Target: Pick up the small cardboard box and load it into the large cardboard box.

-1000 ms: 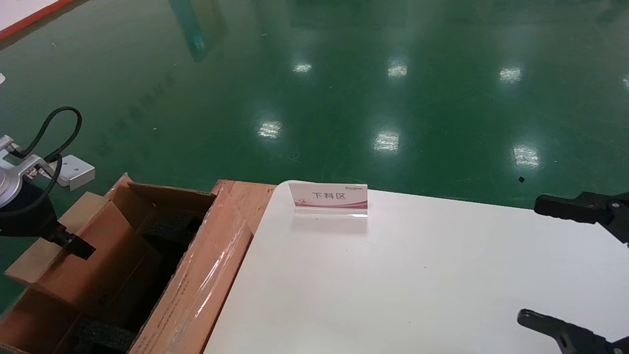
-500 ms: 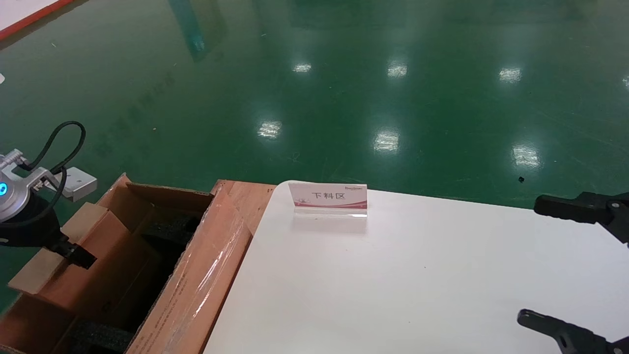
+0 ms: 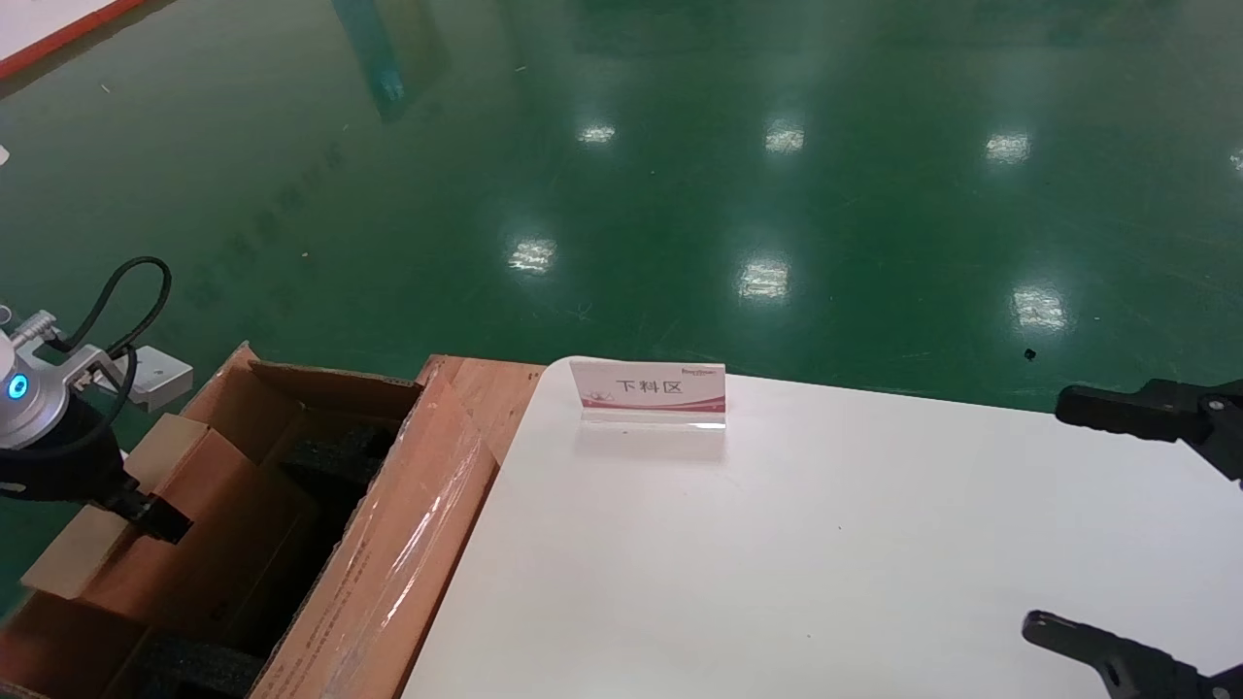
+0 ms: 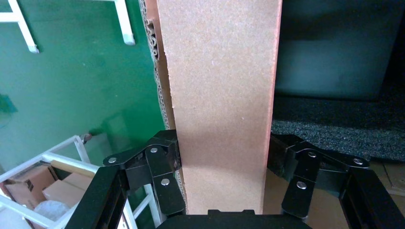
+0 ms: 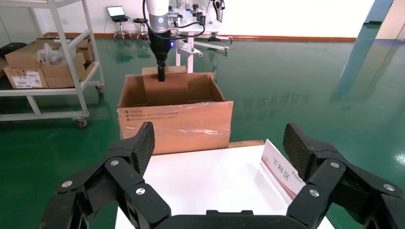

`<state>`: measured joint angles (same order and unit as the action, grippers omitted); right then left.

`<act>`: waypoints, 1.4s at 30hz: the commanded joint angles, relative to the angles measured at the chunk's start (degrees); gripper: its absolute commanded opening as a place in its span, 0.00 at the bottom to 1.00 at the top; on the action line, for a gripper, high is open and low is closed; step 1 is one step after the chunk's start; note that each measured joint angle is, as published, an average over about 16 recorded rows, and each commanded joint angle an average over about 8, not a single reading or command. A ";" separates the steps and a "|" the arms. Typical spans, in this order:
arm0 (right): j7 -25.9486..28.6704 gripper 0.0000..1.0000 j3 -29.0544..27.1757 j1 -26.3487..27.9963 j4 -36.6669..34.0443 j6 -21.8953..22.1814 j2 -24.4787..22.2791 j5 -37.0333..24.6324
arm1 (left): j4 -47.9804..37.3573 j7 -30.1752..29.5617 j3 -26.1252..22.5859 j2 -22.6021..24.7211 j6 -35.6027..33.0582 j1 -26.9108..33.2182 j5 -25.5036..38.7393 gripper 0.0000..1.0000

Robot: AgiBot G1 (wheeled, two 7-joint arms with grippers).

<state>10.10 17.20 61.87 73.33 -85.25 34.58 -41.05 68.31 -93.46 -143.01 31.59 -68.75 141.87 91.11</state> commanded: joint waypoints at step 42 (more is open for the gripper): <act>-0.02 1.00 0.01 0.01 -0.03 0.01 -0.01 0.02 | 0.42 2.72 0.21 2.95 -1.54 0.25 0.36 1.00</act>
<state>10.08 17.21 61.88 73.30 -85.24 34.57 -41.03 69.30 -90.34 -142.35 34.03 -69.22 142.76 91.54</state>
